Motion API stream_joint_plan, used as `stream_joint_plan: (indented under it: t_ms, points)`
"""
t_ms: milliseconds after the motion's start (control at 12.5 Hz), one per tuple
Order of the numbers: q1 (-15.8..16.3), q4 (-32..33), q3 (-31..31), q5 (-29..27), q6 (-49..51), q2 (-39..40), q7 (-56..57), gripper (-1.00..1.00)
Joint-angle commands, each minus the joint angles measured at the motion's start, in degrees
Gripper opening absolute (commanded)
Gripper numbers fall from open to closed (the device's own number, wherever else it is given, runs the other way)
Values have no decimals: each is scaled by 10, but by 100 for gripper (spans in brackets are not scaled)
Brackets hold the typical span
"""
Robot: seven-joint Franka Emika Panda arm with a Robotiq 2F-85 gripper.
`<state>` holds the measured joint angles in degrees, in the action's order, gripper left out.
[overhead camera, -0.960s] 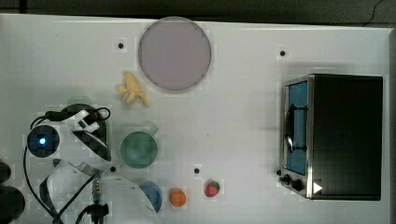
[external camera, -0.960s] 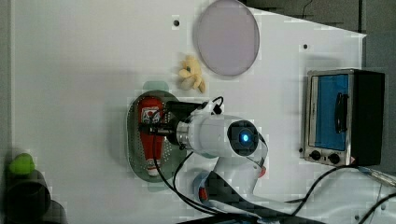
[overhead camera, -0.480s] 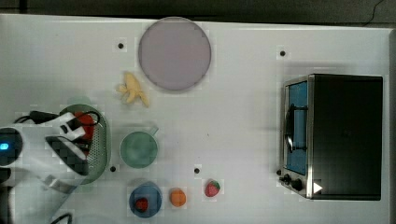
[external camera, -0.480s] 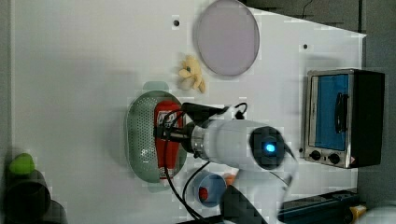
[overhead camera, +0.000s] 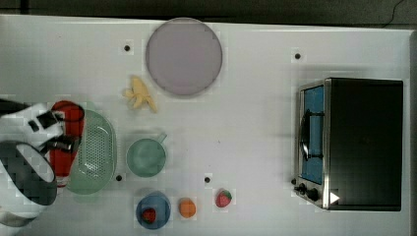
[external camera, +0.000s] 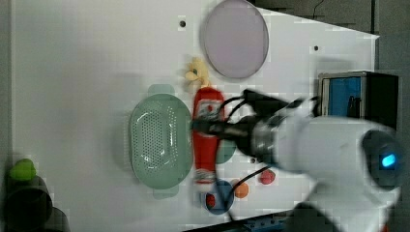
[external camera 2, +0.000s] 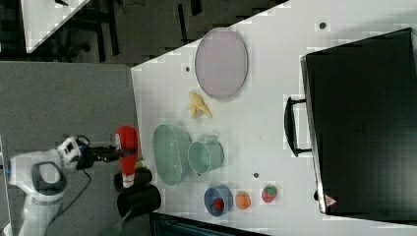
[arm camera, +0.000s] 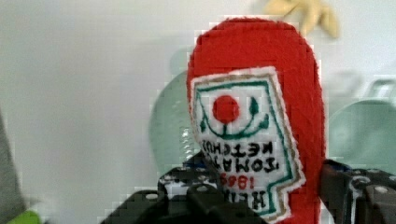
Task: Pick ketchup from strainer and place it on the table
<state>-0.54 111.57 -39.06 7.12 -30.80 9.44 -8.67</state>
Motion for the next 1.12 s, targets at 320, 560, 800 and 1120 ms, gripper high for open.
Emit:
stream_joint_plan:
  t_ms: [320, 560, 800, 1120]
  points:
    - [-102, -76, 143, -2, 86, 15, 221, 19]
    - [-116, -76, 214, -2, 79, 15, 323, 19]
    - [-122, -66, 273, -2, 78, 15, 344, 19]
    - [-123, 3, 312, -2, 5, 15, 346, 19]
